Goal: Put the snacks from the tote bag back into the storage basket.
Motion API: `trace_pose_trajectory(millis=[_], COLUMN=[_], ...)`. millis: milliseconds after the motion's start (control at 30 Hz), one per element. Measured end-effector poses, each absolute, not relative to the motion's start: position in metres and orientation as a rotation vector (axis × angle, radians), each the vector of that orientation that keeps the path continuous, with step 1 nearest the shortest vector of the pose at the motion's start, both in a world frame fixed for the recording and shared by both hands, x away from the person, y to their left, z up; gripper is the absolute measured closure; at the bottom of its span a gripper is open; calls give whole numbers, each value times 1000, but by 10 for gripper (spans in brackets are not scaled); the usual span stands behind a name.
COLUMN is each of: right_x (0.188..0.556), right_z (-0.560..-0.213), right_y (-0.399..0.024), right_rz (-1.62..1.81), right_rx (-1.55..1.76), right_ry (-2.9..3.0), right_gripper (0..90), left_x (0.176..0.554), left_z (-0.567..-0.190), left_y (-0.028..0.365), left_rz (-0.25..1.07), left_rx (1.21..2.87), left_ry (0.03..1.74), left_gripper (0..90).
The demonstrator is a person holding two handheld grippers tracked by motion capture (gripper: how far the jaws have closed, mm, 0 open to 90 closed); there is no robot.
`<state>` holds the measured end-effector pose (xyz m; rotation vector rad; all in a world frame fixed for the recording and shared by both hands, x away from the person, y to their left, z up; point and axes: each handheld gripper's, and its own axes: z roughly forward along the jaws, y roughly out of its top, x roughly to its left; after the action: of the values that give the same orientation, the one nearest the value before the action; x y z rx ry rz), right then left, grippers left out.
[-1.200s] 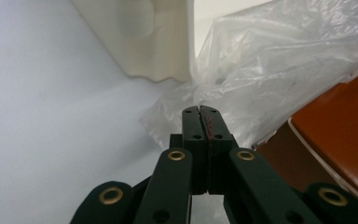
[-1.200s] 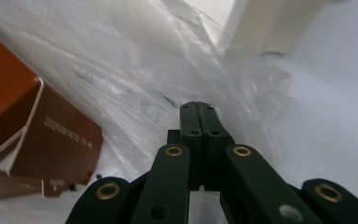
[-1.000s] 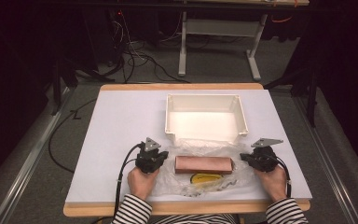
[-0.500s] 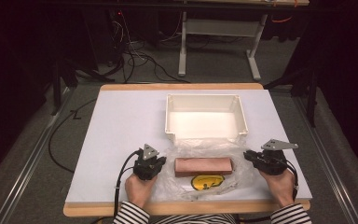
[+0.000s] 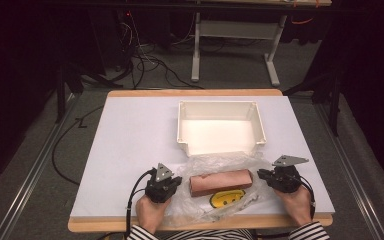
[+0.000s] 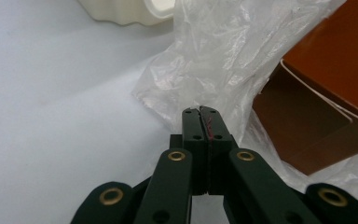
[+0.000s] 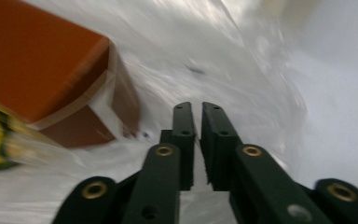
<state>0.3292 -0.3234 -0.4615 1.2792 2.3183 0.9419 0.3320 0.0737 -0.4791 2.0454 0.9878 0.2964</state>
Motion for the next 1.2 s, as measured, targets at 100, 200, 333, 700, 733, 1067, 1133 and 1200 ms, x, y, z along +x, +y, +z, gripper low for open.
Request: trace_pose_trajectory(millis=[100,200,333,700,733,1067,1133,1200], right_x=[332,334,332,320,323,361,364,365], right_z=[-470,-471,-468,-423,-420,-433,-440,-446], right_y=[-331,-338,-334,-325,-324,-307,-305,-305], right_rz=[918,906,887,1116,1116,1084,1067,1051], right_rx=[1326,1349,1330,1193,1184,1249,1260,1260], right_ry=[2303,2273,2289,2195,2188,2248,2275,2299], right_gripper=[899,900,854,601,581,607,701,795], left_x=[336,346,352,360,362,383,386,387], left_z=[-480,-480,-476,-453,-452,-464,-468,-470], left_y=[76,77,73,67,64,48,45,42], left_rz=[323,356,388,337,336,238,227,233], left_rx=[2049,2064,2087,2021,2022,2028,2053,2077], left_ry=[1007,1031,1031,1019,1015,1008,1008,987], left_gripper=[900,900,881,498,487,520,566,664])
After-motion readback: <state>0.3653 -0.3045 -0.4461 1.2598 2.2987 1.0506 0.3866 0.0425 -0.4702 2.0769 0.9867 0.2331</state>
